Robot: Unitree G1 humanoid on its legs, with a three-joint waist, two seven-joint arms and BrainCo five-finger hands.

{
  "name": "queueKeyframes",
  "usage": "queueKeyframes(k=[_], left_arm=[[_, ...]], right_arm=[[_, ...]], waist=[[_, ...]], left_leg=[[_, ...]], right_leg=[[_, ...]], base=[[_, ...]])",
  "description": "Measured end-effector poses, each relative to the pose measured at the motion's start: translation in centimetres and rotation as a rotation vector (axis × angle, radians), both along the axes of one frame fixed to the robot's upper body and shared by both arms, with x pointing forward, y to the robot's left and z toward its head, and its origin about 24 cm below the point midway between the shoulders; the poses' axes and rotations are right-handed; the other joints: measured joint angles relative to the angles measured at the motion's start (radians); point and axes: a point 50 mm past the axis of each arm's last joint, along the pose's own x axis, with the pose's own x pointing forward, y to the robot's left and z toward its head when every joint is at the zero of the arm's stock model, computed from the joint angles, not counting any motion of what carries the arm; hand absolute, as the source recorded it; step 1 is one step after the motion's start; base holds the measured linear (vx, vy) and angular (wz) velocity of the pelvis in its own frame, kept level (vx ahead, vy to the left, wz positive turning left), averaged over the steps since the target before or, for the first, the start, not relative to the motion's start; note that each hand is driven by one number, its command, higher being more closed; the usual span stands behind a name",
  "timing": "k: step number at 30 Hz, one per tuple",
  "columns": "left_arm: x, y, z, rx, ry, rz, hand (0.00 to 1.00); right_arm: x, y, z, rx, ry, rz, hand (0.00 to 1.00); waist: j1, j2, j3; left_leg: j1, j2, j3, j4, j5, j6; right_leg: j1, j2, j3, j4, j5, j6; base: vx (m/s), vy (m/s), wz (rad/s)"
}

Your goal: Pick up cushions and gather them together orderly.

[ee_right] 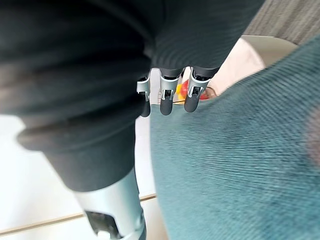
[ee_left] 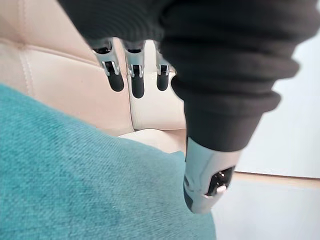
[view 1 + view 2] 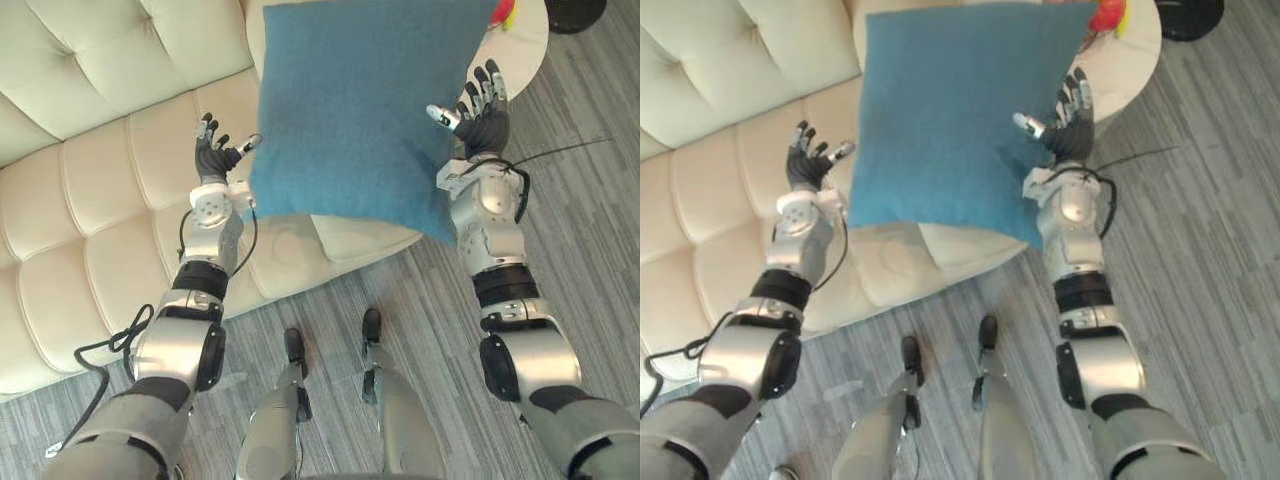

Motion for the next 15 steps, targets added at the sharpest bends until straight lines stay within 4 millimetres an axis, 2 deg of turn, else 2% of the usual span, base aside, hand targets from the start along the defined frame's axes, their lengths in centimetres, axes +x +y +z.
queueKeyframes(k=[11,15], left_arm=[[0.2,0.4,-0.7,0.012,0.062,0.027,0.00],[0.2,0.2,-1.6,-0.033,0.088,0.033,0.00]], right_arm=[[1.1,0.3,1.3,-0.093,0.040,-0.110,0.00],[1.7,1.7,0.9,-0.128,0.081,-0.090,0.00]], waist=[[-0.012,0.000,0.001],[-0.031,0.000,0.001]], left_leg=[[-0.042,-0.001,0.033,-0.002,0.010,0.004],[-0.045,0.001,0.034,-0.003,0.010,0.004]], right_leg=[[-0.052,-0.001,0.014,0.003,0.002,-0.001],[-0.056,0.002,0.017,0.002,0.005,-0.002]], base=[[0.04,-0.006,-0.03],[0.05,-0.021,-0.03]])
